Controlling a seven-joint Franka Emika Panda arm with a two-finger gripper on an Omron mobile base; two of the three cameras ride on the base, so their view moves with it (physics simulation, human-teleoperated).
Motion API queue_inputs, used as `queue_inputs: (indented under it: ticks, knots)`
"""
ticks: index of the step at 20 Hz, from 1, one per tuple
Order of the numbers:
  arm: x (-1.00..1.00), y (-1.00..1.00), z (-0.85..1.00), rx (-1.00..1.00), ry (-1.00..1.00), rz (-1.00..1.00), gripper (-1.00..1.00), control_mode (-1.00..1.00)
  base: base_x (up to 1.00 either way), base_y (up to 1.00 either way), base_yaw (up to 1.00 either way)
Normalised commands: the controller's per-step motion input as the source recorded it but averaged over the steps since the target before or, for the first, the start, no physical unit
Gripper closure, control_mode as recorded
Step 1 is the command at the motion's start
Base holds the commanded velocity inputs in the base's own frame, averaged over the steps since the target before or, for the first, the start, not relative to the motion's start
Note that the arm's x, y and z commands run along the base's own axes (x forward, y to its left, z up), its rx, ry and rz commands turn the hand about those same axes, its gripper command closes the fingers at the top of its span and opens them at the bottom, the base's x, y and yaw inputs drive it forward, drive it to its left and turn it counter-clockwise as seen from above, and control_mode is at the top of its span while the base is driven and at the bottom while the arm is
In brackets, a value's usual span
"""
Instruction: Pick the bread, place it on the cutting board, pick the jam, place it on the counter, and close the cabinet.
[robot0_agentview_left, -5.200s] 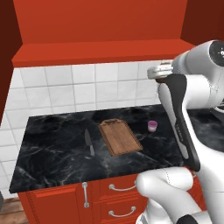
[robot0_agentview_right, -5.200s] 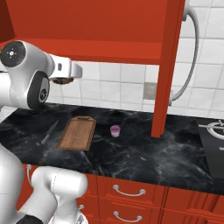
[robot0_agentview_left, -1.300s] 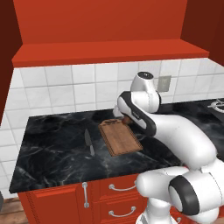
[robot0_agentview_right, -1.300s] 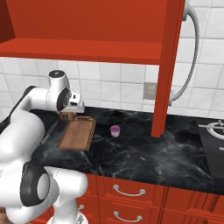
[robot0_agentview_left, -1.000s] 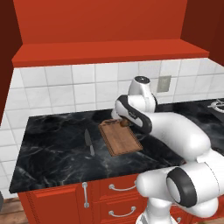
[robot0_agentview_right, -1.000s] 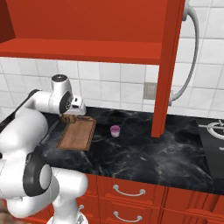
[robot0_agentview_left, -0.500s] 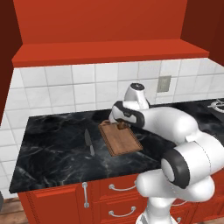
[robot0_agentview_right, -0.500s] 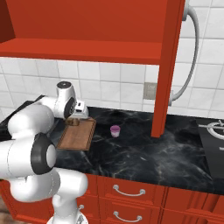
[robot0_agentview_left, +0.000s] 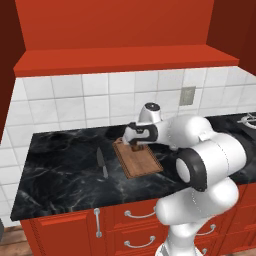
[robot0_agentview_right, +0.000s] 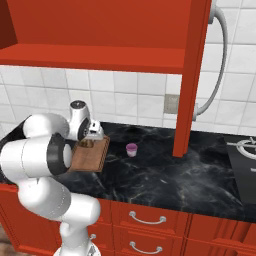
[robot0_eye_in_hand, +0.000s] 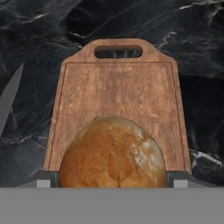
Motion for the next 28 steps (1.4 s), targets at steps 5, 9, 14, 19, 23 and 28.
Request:
queue_inputs:
  ticks: [5,9,14,19,23,28]
  knots:
    - [0.34,0.02,-0.25,0.00,0.00,0.00,1.00,-1.00,0.00,0.00,0.00]
    - [0.31,0.06,-0.24,0.00,0.00,0.00,1.00,-1.00,0.00,0.00,0.00]
    - [0.22,0.01,-0.17,0.00,0.00,0.00,1.00,-1.00,0.00,0.00,0.00]
    - [0.10,0.00,-0.05,0.00,0.02,0.00,-1.00,-1.00,0.00,0.00,0.00]
    - [0.04,0.00,-0.01,0.00,0.04,0.00,-1.00,-1.00,0.00,0.00,0.00]
    - [0.00,0.00,0.00,0.00,0.00,0.00,-1.00,-1.00,0.00,0.00,0.00]
